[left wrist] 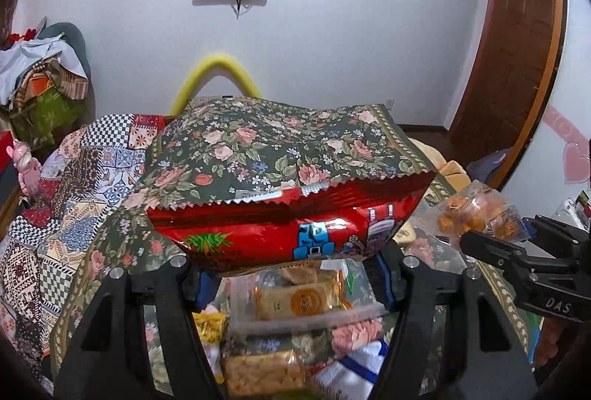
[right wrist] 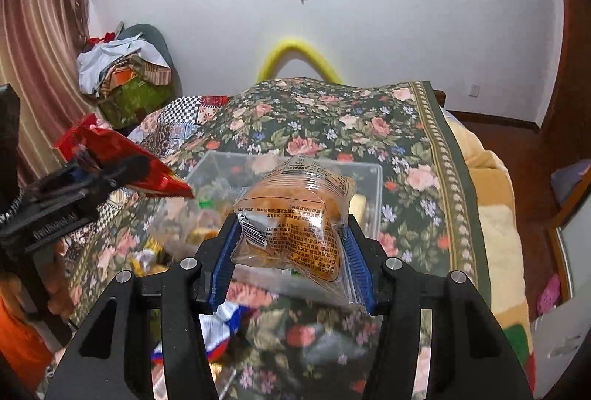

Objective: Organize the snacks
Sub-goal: 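Place both bags into the clear box and open both tools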

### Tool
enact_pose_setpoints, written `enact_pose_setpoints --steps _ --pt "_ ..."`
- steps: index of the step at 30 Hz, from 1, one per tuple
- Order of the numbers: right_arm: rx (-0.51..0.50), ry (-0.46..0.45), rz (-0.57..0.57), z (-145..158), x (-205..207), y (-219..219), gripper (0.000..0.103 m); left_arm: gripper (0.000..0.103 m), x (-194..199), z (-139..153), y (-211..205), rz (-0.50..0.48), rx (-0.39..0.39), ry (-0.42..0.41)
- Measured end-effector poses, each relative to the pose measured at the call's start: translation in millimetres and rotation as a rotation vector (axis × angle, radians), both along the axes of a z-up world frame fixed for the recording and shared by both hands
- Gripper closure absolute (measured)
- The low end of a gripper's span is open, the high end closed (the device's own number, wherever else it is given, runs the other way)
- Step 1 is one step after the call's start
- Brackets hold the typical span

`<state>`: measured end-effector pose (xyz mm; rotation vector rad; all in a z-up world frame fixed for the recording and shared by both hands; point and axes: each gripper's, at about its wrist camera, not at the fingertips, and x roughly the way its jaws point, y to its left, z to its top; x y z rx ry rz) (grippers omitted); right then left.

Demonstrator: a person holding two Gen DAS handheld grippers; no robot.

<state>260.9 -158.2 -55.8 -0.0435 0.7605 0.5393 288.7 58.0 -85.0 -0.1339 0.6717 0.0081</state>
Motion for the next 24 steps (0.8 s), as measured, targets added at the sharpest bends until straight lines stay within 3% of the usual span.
enact_pose_setpoints --steps 8,24 --pt "-0.017 0.035 -0.004 -15.3 34.0 18.8 0.052 0.038 46.0 -30.6 2.5 0.012 -0.06 0.093" --pt "-0.113 0.112 -0.002 -56.5 75.6 42.7 0.051 0.037 88.9 -66.5 -2.1 0.004 0.032 0.164"
